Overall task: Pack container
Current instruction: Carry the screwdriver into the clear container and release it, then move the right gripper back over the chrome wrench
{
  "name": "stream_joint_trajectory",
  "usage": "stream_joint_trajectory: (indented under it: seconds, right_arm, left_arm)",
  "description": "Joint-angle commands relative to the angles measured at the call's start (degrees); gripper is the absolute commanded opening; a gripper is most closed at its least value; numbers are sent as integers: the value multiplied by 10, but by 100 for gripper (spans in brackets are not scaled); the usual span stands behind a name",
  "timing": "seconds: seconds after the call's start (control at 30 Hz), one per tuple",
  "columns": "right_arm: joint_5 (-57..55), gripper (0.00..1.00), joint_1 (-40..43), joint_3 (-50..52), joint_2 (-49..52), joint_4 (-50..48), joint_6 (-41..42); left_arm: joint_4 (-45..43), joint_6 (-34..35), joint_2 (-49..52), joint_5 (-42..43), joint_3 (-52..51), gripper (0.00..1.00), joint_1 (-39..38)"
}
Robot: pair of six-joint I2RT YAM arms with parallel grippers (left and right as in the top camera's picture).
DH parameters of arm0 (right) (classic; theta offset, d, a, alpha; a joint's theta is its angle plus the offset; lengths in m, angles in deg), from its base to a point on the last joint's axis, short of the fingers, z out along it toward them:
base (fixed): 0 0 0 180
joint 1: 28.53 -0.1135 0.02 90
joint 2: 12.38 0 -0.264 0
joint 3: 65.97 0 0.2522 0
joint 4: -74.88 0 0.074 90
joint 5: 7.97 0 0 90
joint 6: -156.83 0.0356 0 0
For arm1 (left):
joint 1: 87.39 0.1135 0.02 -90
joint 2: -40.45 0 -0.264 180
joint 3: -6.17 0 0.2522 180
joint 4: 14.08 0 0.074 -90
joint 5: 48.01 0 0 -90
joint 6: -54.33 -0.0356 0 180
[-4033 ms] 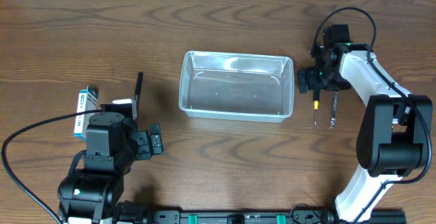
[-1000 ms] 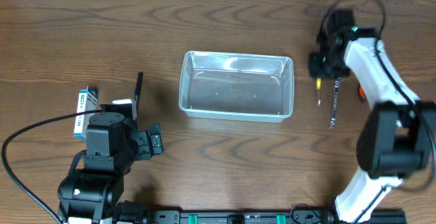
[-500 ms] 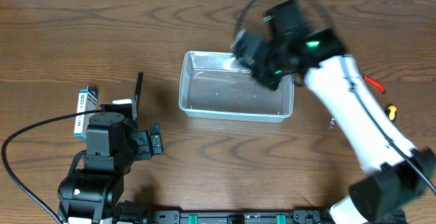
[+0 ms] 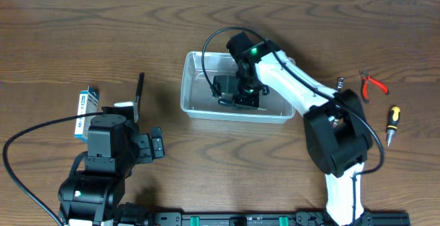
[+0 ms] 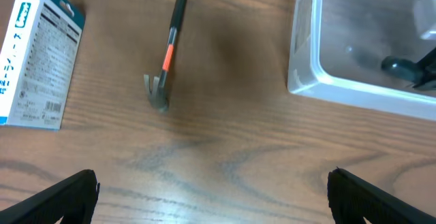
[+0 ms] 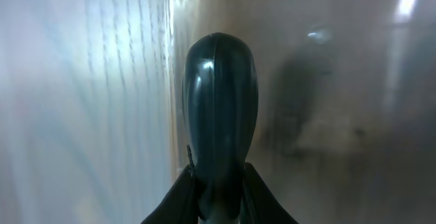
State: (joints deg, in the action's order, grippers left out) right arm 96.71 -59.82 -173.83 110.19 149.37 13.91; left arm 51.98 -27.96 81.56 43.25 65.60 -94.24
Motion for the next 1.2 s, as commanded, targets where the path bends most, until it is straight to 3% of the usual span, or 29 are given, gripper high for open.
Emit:
stream_joint_trajectory:
  seconds: [0.0,0.23,0.3,0.47,0.6,0.63,0.67,0.8,0.93,1.17]
  right_arm:
    - [15,3,3,-1,7,-4,-13]
    - [14,37,10,-1,7,-12,-3]
    - [14,51,13,-1,7,-17,11]
    - [-11,57,23,-39,-2,-9,102]
    - [-88,70,43,-135,-40,41,212]
    - [-113,75,51,-165,-54,53,249]
    - [-133,99,60,-189,-66,62,285]
    - [-167,99,128,-263,-133,105,441]
    - [-160,99,238,-266,-193,158,584]
    - [-137,99,409,-265,-231,284,597]
  left_arm:
    - [4,5,-1,-5,12,98,0]
    - [4,5,-1,-4,12,98,0]
    - [4,5,0,-4,12,98,0]
    - [4,5,-1,-4,12,98,0]
    - [4,5,0,-5,12,98,0]
    - [4,5,0,-5,12,98,0]
    - [4,5,0,-4,12,98,0]
    - [4,5,-1,-4,12,98,0]
    - [4,5,-1,-5,12,98,0]
    - [4,5,0,-5,12,98,0]
